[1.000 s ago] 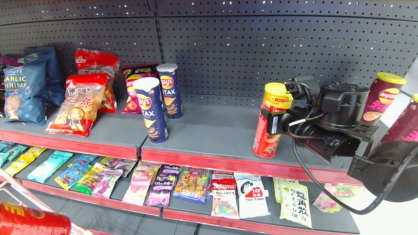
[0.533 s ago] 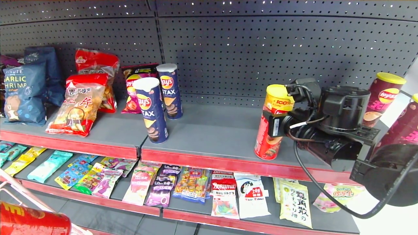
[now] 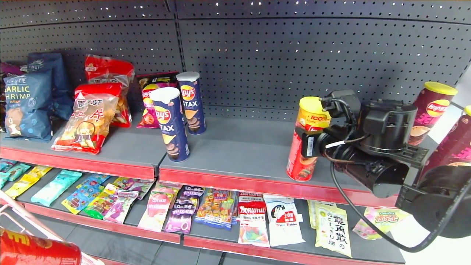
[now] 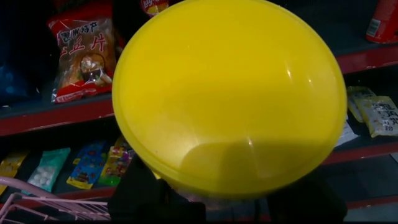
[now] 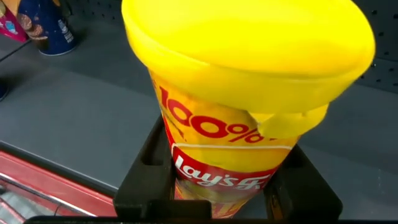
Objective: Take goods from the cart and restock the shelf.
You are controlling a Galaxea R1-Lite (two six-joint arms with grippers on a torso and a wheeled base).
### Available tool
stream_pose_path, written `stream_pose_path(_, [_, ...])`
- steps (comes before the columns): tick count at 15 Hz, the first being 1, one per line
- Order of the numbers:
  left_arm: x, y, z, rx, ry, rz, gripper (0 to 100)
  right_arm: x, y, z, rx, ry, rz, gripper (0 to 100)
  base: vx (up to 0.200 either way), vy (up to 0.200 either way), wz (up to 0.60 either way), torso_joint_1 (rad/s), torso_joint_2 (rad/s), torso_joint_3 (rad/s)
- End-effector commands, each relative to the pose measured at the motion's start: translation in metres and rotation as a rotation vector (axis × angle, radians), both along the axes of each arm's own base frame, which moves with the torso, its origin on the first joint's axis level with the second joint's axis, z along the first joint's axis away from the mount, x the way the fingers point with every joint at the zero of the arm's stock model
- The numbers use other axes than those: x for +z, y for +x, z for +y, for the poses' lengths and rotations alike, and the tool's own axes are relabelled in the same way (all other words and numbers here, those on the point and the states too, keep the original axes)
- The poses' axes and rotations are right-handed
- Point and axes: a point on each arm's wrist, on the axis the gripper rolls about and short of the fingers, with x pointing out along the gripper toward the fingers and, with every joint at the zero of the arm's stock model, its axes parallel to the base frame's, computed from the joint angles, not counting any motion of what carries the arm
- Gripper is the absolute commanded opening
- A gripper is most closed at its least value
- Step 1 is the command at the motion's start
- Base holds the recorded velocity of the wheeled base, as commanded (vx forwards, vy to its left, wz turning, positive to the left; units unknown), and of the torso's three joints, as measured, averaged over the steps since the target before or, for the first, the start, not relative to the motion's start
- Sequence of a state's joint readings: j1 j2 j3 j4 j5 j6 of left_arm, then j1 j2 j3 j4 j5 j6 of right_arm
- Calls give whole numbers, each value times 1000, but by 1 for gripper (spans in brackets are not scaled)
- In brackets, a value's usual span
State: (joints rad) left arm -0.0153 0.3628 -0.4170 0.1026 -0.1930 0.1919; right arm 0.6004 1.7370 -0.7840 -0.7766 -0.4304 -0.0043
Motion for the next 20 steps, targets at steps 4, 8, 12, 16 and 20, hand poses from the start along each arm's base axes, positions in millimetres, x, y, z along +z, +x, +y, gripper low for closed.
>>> stream_pose_path(4, [0, 0, 0, 0, 0, 2, 0, 1, -6, 3, 17, 3, -1, 100, 0, 0, 0, 0, 0, 0])
stream_pose_path(8, [0, 1, 0, -2, -2, 4, 0, 2, -27, -7, -52, -15, -4, 100, 0, 0, 0, 0, 0, 0])
stream_pose_path(12, [0, 1, 0, -5, -2, 9, 0, 9, -75, -41, -49, 5, -30, 100, 0, 0, 0, 0, 0, 0])
stream_pose_path(16, [0, 2, 0, -9, -2, 12, 0, 26, -133, -83, 59, 81, -144, 100, 0, 0, 0, 0, 0, 0])
stream_pose_path(20, [7, 5, 0, -11, -1, 9, 0, 19, -174, -148, 105, -70, -144, 100, 0, 0, 0, 0, 0, 0])
